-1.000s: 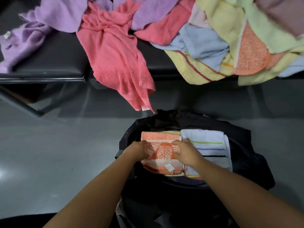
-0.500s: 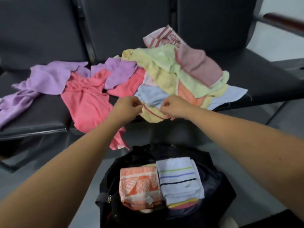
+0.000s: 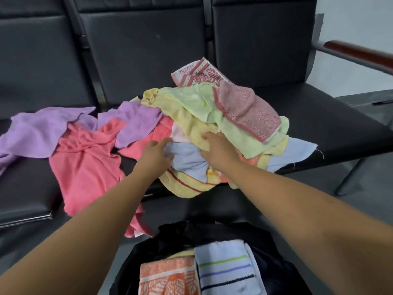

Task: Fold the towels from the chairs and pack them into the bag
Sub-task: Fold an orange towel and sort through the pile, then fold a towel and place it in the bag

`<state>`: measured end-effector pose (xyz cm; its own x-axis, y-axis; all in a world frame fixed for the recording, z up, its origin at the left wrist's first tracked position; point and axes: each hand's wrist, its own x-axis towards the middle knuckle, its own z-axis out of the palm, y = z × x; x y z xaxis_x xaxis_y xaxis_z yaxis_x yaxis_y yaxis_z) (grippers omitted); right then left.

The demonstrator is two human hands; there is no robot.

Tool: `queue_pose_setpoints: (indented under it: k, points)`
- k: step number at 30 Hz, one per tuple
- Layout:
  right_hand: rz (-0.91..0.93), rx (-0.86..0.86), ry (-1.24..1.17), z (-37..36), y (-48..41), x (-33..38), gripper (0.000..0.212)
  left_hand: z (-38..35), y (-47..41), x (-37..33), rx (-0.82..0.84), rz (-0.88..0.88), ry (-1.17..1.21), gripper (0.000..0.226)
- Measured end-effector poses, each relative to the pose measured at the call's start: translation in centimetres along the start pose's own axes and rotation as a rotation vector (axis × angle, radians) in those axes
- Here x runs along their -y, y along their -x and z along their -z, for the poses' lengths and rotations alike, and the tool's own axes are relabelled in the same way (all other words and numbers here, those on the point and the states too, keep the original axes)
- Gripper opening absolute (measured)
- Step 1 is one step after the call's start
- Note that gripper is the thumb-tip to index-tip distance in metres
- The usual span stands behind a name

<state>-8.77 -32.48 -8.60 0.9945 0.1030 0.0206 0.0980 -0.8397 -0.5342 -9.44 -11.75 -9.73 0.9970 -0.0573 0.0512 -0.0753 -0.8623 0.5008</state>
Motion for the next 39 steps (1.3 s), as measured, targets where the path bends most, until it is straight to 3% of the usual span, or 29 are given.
queue_pose_setpoints:
  k: [4,12,18,20,22,25,28,30,32,34,36,39]
  points:
    - [0.031,-0.151,-0.018,-0.3,-0.9,-0.8,0.011,0.7,0.0,0.1,-0.104,-0.045,0.012,0.026]
    - [0.129,-0.309,-0.275,4.3,1.2,1.5,0.034,5.2,2.1,-3.4,-0.272,-0.083,0.21,0.014]
    - [0.227,-0.281,-0.346,9.2,5.2,5.8,0.036,9.5,4.9,-6.9,-0.208,-0.047,0.281,0.03]
    - [0.288,-0.252,-0.384,11.2,7.0,7.9,0.037,10.1,6.1,-7.9,-0.154,0.035,0.533,0.04]
    - [0.35,-0.217,-0.458,13.2,8.9,9.7,0.034,10.8,7.2,-9.2,0.031,0.148,0.945,0.052]
    - [0.382,-0.113,-0.616,15.6,11.6,12.0,0.024,11.8,8.1,-10.7,0.225,0.044,1.241,0.049]
    - [0.373,-0.072,-0.691,17.0,13.3,13.1,0.025,12.9,9.5,-12.4,0.134,-0.072,1.198,0.015]
    - [0.356,-0.034,-0.644,17.6,14.2,12.8,0.025,13.8,10.5,-12.7,0.036,-0.089,1.065,0.011]
    - [0.355,0.029,-0.409,18.1,14.9,11.5,0.015,15.3,11.4,-12.8,-0.063,-0.067,1.008,0.011]
    - [0.284,0.104,-0.094,17.8,14.9,9.3,0.021,17.0,12.2,-12.8,-0.154,-0.028,1.012,0.017]
    - [0.165,0.147,0.042,17.1,14.3,6.3,0.024,18.6,13.4,-13.1,-0.168,-0.016,1.063,0.02]
    - [0.012,0.093,-0.171,17.4,14.0,3.1,0.017,20.3,14.9,-13.3,-0.117,0.031,0.948,0.014]
